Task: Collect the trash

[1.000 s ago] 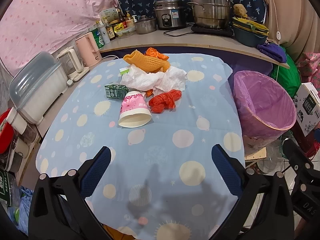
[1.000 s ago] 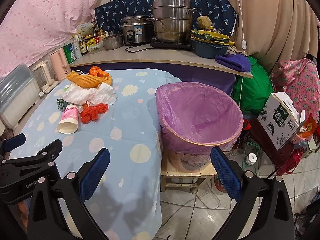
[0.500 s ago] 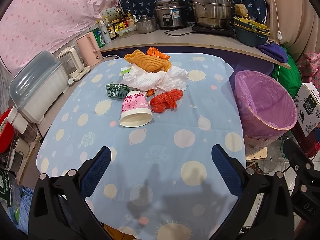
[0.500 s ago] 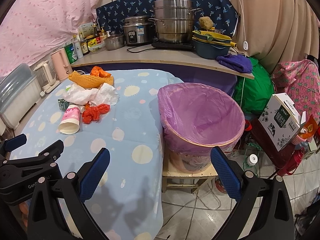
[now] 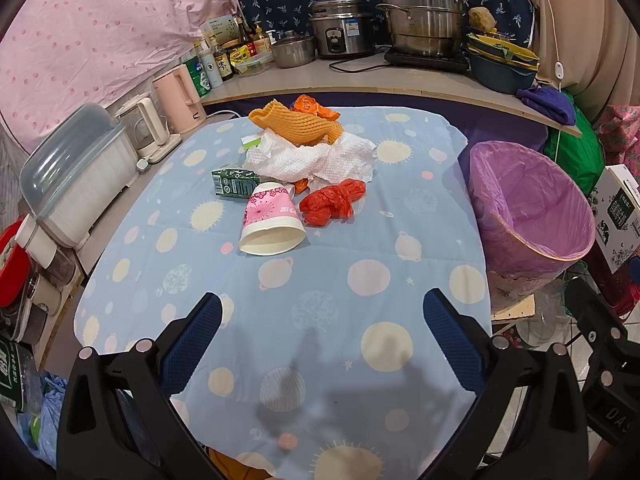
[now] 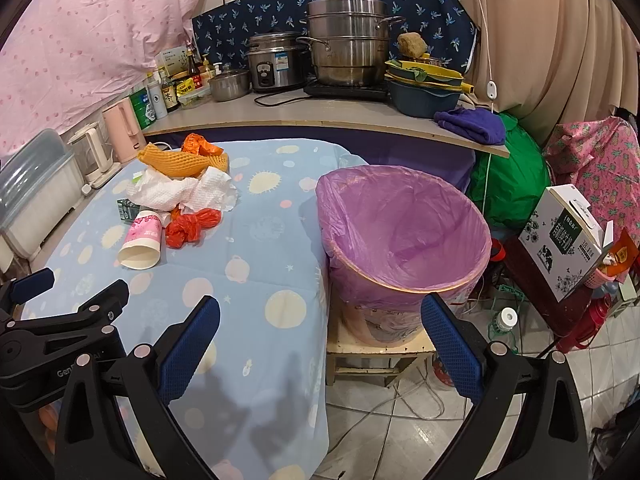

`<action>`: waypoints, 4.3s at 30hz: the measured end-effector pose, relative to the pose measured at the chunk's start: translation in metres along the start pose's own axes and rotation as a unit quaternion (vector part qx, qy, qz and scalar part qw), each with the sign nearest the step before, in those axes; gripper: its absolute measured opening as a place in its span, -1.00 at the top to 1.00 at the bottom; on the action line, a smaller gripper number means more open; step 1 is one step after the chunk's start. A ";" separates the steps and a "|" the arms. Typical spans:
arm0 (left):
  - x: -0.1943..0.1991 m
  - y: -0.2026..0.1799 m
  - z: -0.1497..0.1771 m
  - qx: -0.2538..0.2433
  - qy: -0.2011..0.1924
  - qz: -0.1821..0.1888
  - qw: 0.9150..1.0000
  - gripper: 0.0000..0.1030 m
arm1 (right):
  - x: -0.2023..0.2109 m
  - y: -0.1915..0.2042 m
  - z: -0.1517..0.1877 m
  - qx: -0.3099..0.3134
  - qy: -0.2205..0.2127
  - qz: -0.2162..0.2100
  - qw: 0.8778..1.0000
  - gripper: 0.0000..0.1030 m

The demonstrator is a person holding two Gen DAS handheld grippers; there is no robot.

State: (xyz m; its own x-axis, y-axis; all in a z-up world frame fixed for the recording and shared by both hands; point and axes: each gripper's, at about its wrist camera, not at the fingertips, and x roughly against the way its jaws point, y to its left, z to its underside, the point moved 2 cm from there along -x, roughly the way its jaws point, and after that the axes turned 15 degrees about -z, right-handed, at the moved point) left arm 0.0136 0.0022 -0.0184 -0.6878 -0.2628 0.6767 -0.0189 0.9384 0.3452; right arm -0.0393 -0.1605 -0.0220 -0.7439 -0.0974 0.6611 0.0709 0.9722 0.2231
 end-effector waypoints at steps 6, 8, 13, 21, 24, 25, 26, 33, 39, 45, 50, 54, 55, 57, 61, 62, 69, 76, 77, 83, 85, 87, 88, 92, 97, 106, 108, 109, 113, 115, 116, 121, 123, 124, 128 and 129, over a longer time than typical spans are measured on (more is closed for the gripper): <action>0.001 -0.001 0.000 0.000 0.000 -0.001 1.000 -0.87 | 0.000 -0.001 0.000 0.000 -0.001 -0.001 1.000 -0.87; 0.001 -0.001 0.000 0.000 0.000 -0.001 1.000 -0.87 | 0.000 -0.001 0.000 0.000 -0.001 -0.001 1.000 -0.87; 0.000 -0.001 0.000 0.000 0.001 -0.001 1.000 -0.87 | 0.000 -0.001 0.001 0.000 -0.001 -0.001 1.000 -0.87; 0.000 0.000 0.000 0.000 -0.001 0.000 1.000 -0.87 | 0.000 -0.001 0.001 -0.001 -0.001 -0.002 1.000 -0.87; 0.000 0.001 0.000 0.000 0.000 -0.001 1.000 -0.87 | 0.000 -0.001 0.001 -0.001 -0.001 -0.002 1.000 -0.87; -0.001 0.001 0.000 0.000 0.000 0.000 1.000 -0.87 | 0.000 -0.001 0.001 -0.001 -0.001 -0.002 1.000 -0.87; 0.000 0.001 0.000 0.000 0.000 0.000 1.000 -0.87 | 0.001 -0.001 0.001 -0.001 -0.001 -0.002 1.000 -0.87; 0.000 0.001 0.000 0.000 -0.001 0.000 1.000 -0.87 | 0.001 -0.001 0.001 -0.002 -0.001 -0.002 1.000 -0.87; 0.001 0.001 -0.001 0.000 -0.001 -0.001 1.000 -0.87 | 0.000 -0.002 0.001 -0.001 -0.001 -0.002 1.000 -0.87; 0.001 0.001 -0.001 0.000 -0.002 0.000 1.000 -0.87 | 0.001 -0.002 0.001 -0.002 -0.002 -0.002 1.000 -0.87; 0.001 0.000 -0.001 0.000 -0.002 0.000 1.000 -0.87 | 0.001 -0.002 0.001 -0.001 -0.002 -0.002 1.000 -0.87; 0.001 0.000 -0.002 0.000 -0.002 0.001 1.000 -0.87 | 0.000 -0.004 0.001 -0.003 -0.001 -0.002 1.000 -0.87; 0.001 0.000 -0.002 0.000 -0.001 0.001 1.000 -0.87 | 0.001 -0.001 0.001 -0.003 -0.001 -0.003 1.000 -0.87; 0.001 -0.001 -0.002 0.002 -0.001 0.002 1.000 -0.87 | -0.001 0.001 0.000 -0.003 0.000 -0.002 1.000 -0.87; 0.001 -0.006 -0.004 0.005 0.001 0.008 1.000 -0.87 | -0.006 0.007 -0.002 -0.003 0.003 0.001 1.000 -0.87; -0.001 -0.007 -0.005 0.005 0.002 0.011 1.000 -0.87 | -0.008 0.007 -0.003 -0.003 0.005 0.001 1.000 -0.87; -0.028 0.003 -0.009 0.023 0.016 0.015 0.999 -0.87 | -0.029 0.013 -0.005 0.000 0.015 0.002 1.000 -0.87; -0.073 0.036 -0.017 0.057 0.016 0.003 0.998 -0.87 | -0.056 0.020 -0.009 0.000 0.028 0.004 1.000 -0.87; -0.082 0.042 -0.019 0.064 0.021 0.004 0.998 -0.87 | -0.059 0.020 -0.009 0.000 0.029 0.004 1.000 -0.87; -0.133 0.070 -0.021 0.092 0.059 -0.003 0.994 -0.87 | -0.092 0.036 -0.015 0.005 0.042 0.000 0.999 -0.87; -0.145 0.075 -0.019 0.086 0.059 -0.013 0.994 -0.87 | -0.103 0.044 -0.018 0.009 0.046 -0.001 0.999 -0.87; -0.159 0.079 -0.019 0.085 0.067 -0.006 0.994 -0.87 | -0.112 0.050 -0.020 0.012 0.051 -0.003 0.999 -0.87; -0.164 0.082 -0.019 0.090 0.072 0.000 0.993 -0.87 | -0.119 0.054 -0.022 0.015 0.052 -0.005 0.999 -0.87; -0.177 0.085 -0.028 0.100 0.077 0.028 0.992 -0.87 | -0.137 0.066 -0.027 0.022 0.057 -0.005 0.998 -0.87; -0.190 0.070 -0.045 0.095 0.079 0.050 0.991 -0.87 | -0.160 0.079 -0.038 0.029 0.060 -0.007 0.998 -0.87; -0.237 0.059 -0.043 0.097 0.133 0.080 0.983 -0.55 | -0.199 0.092 -0.061 0.026 0.061 -0.036 0.997 -0.85; -0.242 0.061 -0.041 0.096 0.144 0.094 0.980 -0.29 | -0.209 0.097 -0.062 0.027 0.065 -0.042 0.997 -0.69; -0.245 0.061 -0.040 0.098 0.149 0.099 0.979 -0.16 | -0.215 0.100 -0.063 0.028 0.069 -0.048 0.996 -0.57; -0.246 0.066 -0.037 0.096 0.144 0.105 0.979 -0.01 | -0.241 0.107 -0.061 0.020 0.090 -0.078 0.993 -0.15; -0.245 0.069 -0.036 0.099 0.142 0.107 0.979 0.10 | -0.252 0.108 -0.058 0.011 0.100 -0.090 0.991 0.01; -0.245 0.070 -0.035 0.099 0.143 0.110 0.979 0.10 | -0.256 0.108 -0.058 0.007 0.102 -0.098 0.990 0.05; -0.240 0.074 -0.034 0.103 0.136 0.115 0.979 0.22 | -0.267 0.116 -0.056 0.013 0.103 -0.120 0.987 0.52; -0.238 0.076 -0.034 0.103 0.134 0.115 0.979 0.23 | -0.269 0.120 -0.054 0.016 0.109 -0.129 0.986 0.79; -0.236 0.077 -0.034 0.103 0.133 0.114 0.979 0.24 | -0.268 0.121 -0.054 0.016 0.109 -0.134 0.985 0.84; -0.223 0.081 -0.035 0.096 0.118 0.106 0.983 0.25 | -0.254 0.124 -0.054 0.025 0.098 -0.142 0.985 0.91; -0.219 0.082 -0.035 0.094 0.115 0.105 0.983 0.25 | -0.249 0.124 -0.054 0.024 0.095 -0.145 0.984 0.91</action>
State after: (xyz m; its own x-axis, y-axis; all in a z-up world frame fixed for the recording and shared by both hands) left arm 0.1884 0.1290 -0.1155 -0.5098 -0.0832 0.8563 -0.0432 0.9965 0.0711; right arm 0.1909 -0.0271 -0.1204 -0.5897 -0.4067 0.6978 -0.1618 0.9059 0.3913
